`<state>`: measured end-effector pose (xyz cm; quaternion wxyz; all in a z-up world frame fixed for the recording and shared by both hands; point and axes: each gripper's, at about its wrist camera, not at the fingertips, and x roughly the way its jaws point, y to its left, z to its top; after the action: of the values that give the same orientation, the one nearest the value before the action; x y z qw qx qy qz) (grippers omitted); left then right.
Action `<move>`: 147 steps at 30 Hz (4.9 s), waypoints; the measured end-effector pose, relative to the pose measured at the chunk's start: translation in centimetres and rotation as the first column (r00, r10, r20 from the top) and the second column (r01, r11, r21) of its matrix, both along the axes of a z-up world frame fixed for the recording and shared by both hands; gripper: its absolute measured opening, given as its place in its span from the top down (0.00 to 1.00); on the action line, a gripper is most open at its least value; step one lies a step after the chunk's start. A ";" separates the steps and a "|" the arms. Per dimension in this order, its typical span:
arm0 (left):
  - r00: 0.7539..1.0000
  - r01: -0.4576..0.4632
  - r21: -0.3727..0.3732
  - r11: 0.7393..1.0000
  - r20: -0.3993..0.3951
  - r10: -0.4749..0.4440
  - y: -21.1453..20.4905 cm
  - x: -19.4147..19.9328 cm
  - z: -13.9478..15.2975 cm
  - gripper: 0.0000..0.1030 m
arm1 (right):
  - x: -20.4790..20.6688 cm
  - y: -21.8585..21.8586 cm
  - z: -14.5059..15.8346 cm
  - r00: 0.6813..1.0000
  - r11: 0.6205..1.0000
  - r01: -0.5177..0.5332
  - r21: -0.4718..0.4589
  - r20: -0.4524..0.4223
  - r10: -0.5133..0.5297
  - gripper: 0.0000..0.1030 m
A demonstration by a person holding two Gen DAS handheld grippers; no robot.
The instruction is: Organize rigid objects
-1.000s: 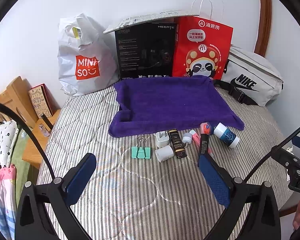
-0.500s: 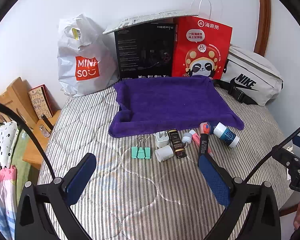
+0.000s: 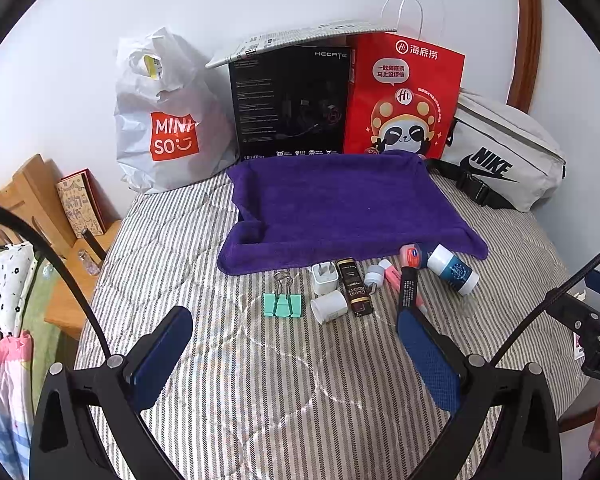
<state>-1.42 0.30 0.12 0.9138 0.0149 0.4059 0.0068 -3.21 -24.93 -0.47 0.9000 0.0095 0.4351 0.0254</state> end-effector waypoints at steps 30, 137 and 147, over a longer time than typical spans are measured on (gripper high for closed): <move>0.994 -0.003 -0.030 1.000 -0.107 0.000 4.3 9.1 -13.1 0.02 | 4.8 -0.9 -8.6 0.990 0.997 -0.019 0.073 -0.135 0.029 0.00; 0.991 0.062 -0.179 0.982 -0.104 -0.082 4.8 26.6 -10.3 0.61 | 34.0 3.6 -13.6 0.967 0.980 -0.199 0.006 -0.164 0.197 0.71; 0.989 0.061 -0.187 0.981 -0.119 -0.084 4.8 27.5 -10.9 0.61 | 34.3 3.5 -14.3 0.956 0.975 -0.222 0.010 -0.193 0.220 0.53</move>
<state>26.06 5.06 -10.78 0.8834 -0.0538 0.4610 -0.0648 31.06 -21.40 -14.77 0.8451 -0.0419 0.5187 0.1221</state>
